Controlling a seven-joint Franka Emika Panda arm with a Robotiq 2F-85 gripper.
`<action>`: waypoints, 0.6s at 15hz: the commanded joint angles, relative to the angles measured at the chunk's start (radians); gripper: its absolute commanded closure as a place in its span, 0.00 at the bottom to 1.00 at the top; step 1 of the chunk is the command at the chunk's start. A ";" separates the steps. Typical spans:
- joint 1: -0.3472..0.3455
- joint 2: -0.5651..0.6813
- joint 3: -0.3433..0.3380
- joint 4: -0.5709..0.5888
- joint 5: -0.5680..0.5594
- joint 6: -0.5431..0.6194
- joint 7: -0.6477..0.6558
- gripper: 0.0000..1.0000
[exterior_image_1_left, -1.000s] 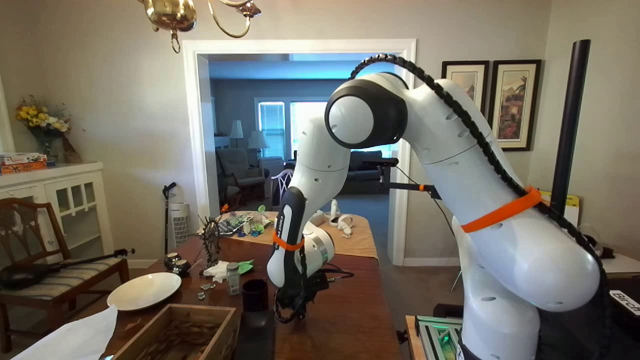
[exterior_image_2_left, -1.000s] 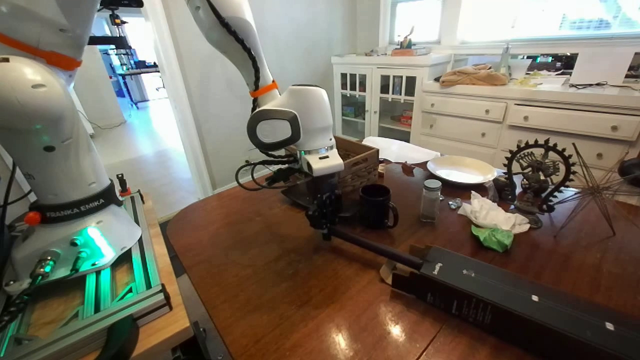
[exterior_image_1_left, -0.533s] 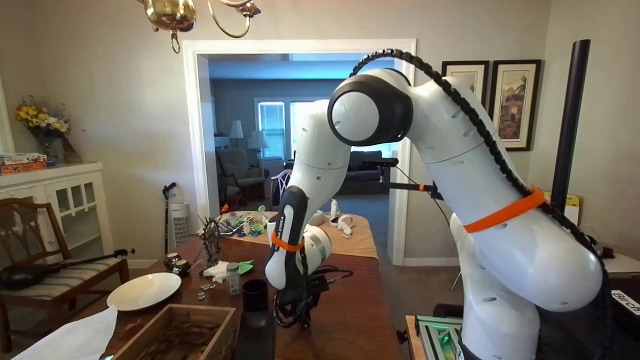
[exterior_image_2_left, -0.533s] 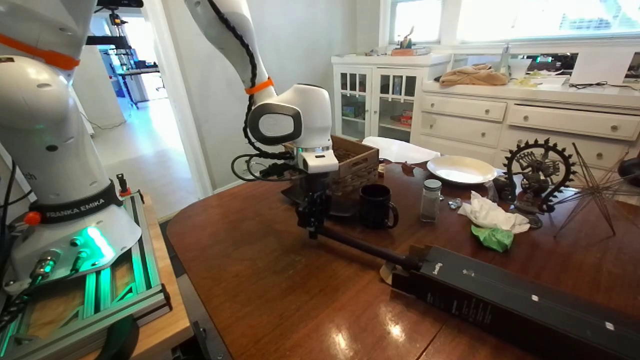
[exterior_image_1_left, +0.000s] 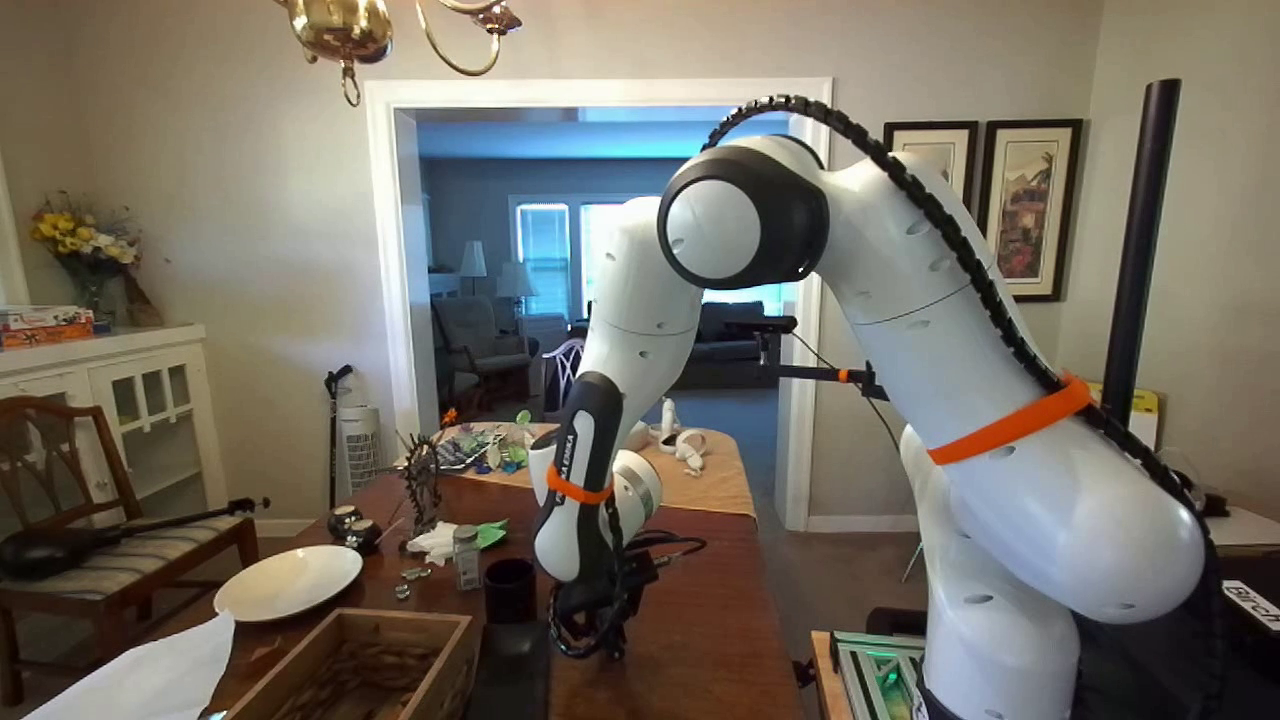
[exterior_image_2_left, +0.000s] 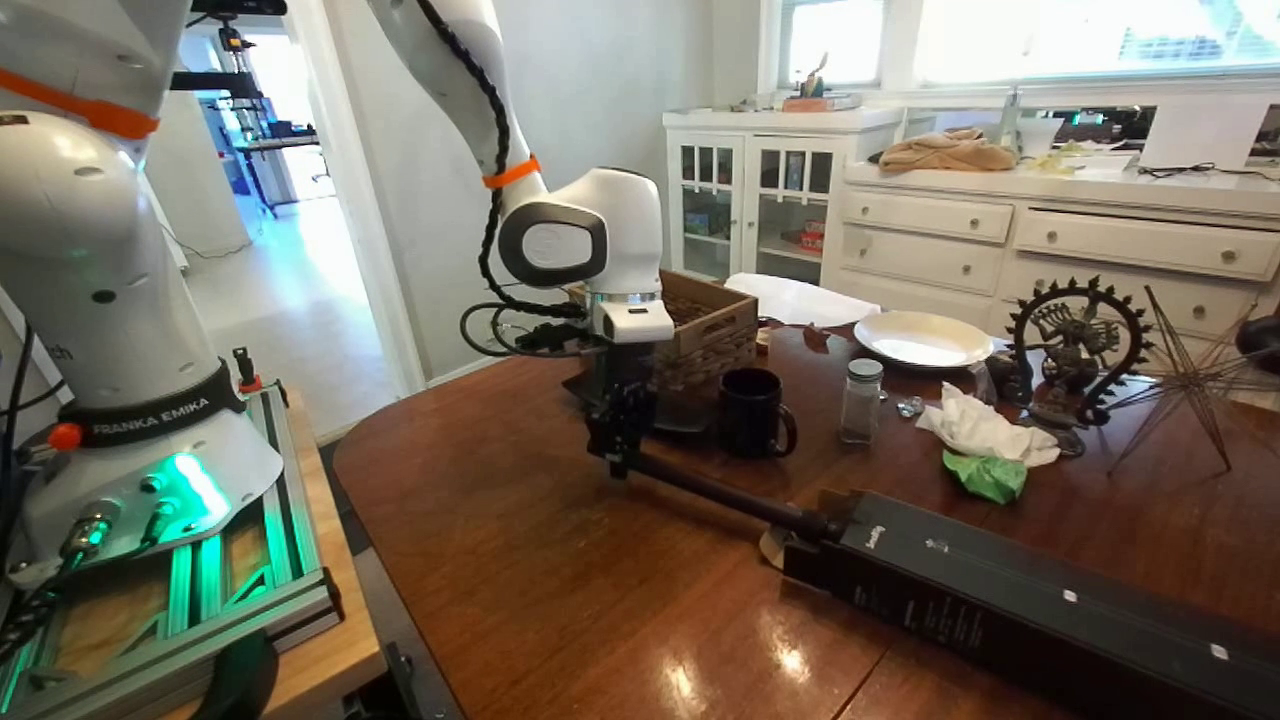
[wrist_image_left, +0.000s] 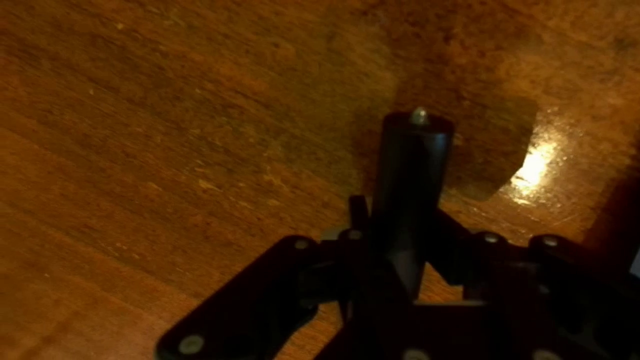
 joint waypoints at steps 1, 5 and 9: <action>0.002 -0.019 0.000 -0.011 -0.064 -0.021 0.042 0.55; 0.005 -0.016 -0.004 -0.011 -0.096 -0.019 0.051 0.43; 0.008 -0.012 -0.022 -0.006 -0.122 0.012 0.068 0.08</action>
